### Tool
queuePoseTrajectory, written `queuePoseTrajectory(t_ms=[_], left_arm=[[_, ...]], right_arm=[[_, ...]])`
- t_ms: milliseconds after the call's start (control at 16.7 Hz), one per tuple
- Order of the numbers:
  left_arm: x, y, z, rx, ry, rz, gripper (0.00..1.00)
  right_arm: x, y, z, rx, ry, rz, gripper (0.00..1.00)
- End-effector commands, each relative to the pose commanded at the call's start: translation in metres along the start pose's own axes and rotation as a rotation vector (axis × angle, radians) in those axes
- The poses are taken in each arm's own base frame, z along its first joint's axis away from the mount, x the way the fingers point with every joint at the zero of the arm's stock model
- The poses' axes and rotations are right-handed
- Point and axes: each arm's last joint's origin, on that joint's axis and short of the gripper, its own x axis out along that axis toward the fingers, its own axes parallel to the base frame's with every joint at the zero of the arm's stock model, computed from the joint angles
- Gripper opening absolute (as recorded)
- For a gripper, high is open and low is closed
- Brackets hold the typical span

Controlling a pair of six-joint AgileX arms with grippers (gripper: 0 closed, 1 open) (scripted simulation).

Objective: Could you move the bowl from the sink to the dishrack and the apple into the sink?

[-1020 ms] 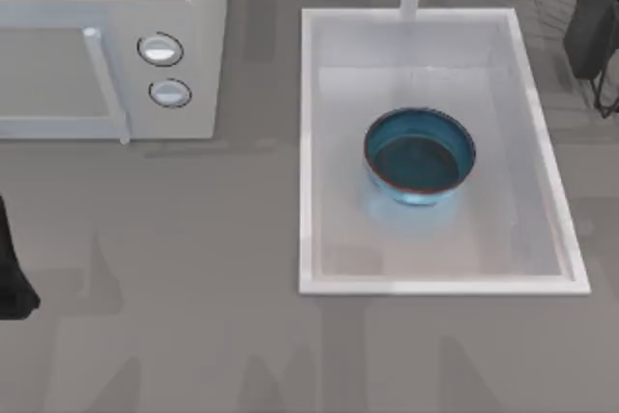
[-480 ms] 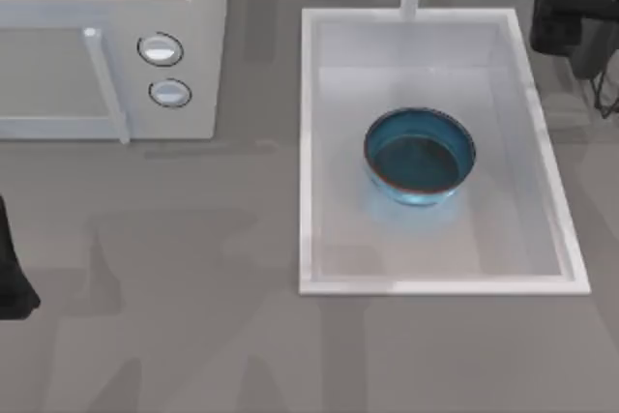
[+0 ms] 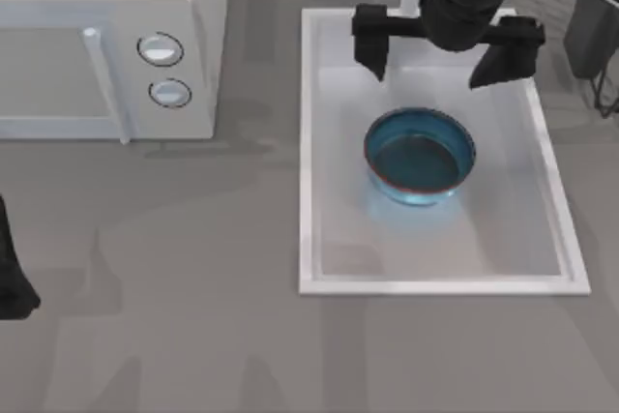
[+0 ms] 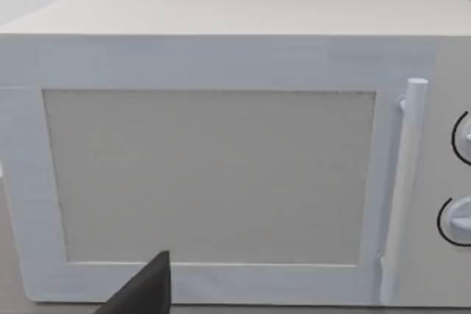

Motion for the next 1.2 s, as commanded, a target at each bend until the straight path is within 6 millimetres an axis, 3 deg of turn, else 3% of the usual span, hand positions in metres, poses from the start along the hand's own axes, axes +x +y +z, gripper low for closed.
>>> queuePoseTrajectory(t_ms=[240, 420, 900, 1020, 1200], left_arm=[[0.000, 0.000, 0.000, 0.000, 0.000, 0.000, 1.00], [0.000, 0.000, 0.000, 0.000, 0.000, 0.000, 1.00], [0.000, 0.000, 0.000, 0.000, 0.000, 0.000, 1.00], [0.000, 0.000, 0.000, 0.000, 0.000, 0.000, 1.00], [0.000, 0.000, 0.000, 0.000, 0.000, 0.000, 1.00]], right_arm=[[0.058, 0.037, 0.008, -0.022, 0.053, -0.057, 1.00], [0.082, 0.051, 0.007, -0.034, 0.059, -0.080, 1.00], [0.090, 0.052, 0.008, -0.034, 0.060, -0.087, 1.00], [0.104, 0.053, 0.007, -0.037, 0.059, -0.086, 1.00], [0.144, 0.051, 0.005, -0.038, 0.059, -0.086, 1.00]])
